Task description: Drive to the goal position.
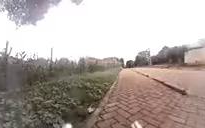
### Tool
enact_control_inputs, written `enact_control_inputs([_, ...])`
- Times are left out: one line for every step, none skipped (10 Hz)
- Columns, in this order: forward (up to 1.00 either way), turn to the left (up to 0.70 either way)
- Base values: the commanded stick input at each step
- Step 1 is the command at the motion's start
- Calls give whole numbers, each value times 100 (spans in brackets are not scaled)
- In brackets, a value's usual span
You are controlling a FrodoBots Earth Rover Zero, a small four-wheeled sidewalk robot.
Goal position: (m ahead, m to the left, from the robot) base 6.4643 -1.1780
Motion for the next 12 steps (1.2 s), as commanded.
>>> enact_control_inputs([-70, 0])
enact_control_inputs([-70, 0])
enact_control_inputs([-70, 0])
enact_control_inputs([-70, 0])
enact_control_inputs([-70, 0])
enact_control_inputs([-70, 0])
enact_control_inputs([-70, 0])
enact_control_inputs([-70, 0])
enact_control_inputs([-70, 0])
enact_control_inputs([-70, 0])
enact_control_inputs([-70, 0])
enact_control_inputs([0, 0])
